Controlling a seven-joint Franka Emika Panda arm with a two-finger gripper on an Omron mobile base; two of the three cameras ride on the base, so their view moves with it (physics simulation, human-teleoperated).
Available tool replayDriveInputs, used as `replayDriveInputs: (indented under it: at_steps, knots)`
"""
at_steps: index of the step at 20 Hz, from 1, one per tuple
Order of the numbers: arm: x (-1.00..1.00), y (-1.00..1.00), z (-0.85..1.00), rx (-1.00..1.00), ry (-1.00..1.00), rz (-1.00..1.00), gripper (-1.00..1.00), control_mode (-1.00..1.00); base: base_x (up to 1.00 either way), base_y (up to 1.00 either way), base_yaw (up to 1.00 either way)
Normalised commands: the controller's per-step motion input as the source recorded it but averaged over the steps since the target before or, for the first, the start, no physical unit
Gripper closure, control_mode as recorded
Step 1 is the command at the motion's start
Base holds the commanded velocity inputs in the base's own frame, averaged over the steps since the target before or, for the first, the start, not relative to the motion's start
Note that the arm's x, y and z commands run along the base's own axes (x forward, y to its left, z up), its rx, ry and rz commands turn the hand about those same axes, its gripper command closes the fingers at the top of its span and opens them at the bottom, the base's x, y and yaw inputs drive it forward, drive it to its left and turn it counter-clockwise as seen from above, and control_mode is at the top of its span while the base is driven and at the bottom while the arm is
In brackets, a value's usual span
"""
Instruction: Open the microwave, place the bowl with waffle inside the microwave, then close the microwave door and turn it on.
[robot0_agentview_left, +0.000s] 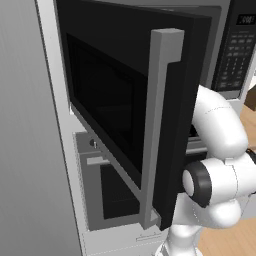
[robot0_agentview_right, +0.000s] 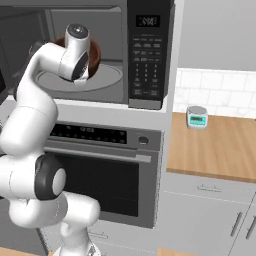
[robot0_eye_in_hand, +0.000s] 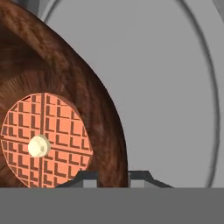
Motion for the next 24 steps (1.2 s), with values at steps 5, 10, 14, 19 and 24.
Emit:
replayDriveInputs:
  at_steps: [5, 10, 14, 19, 24]
  knots:
    - [0.06, 0.0, 0.0, 0.0, -0.01, -0.01, -1.0, -1.0, 0.0, 0.0, 0.0]
    - [-0.14, 0.0, 0.0, 0.0, -0.21, -0.04, -1.0, -1.0, 0.0, 0.0, 0.0]
    - [-0.06, 0.0, 0.01, 0.0, -0.1, -0.01, -1.0, -1.0, 0.0, 0.0, 0.0]
    - [-0.86, -0.13, 0.07, 0.0, -0.32, 0.0, -1.0, -1.0, 0.0, 0.0, 0.0]
    - [-1.0, -0.09, 0.73, 0.0, -0.77, -0.03, -1.0, -1.0, 0.0, 0.0, 0.0]
